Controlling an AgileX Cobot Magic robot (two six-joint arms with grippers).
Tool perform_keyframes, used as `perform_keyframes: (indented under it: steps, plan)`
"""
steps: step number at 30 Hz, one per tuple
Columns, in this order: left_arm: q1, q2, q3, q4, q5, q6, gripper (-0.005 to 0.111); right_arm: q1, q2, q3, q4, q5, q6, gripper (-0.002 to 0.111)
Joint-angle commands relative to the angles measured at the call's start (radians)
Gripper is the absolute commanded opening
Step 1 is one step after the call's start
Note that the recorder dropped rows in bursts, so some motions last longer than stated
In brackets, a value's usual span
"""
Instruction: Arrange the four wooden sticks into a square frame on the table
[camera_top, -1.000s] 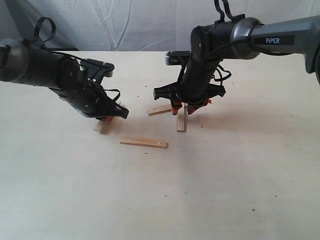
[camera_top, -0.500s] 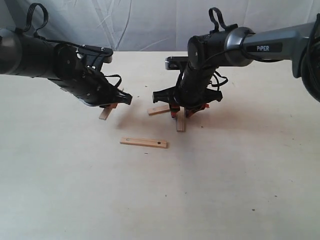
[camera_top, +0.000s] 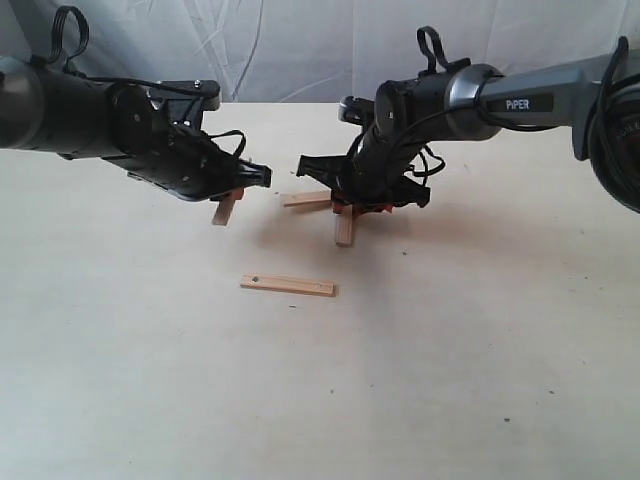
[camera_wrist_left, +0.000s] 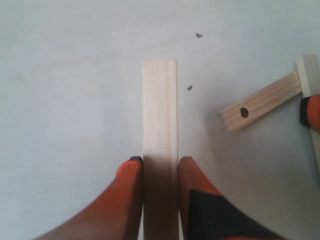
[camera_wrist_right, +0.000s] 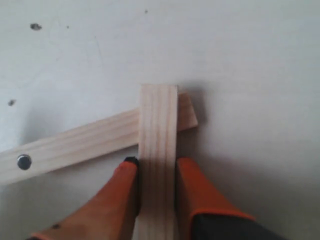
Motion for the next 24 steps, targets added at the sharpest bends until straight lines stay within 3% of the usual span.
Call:
perform_keyframes:
  steps: [1, 10, 17, 24]
  plan:
    - [-0.009, 0.032, -0.059, -0.058, 0.025, 0.009, 0.0, -0.001, 0.02, 0.012, 0.008, -0.075, 0.046, 0.008]
    - [-0.065, 0.116, -0.139, -0.11, 0.075, 0.028, 0.0, -0.001, 0.021, 0.012, 0.01, -0.145, 0.091, 0.008]
    - [-0.067, 0.122, -0.139, -0.121, 0.096, 0.028, 0.0, -0.001, 0.03, 0.012, 0.01, -0.158, 0.11, 0.008]
    - [-0.067, 0.146, -0.139, -0.105, 0.023, 0.026, 0.0, -0.001, 0.03, 0.012, 0.014, -0.135, 0.11, 0.008]
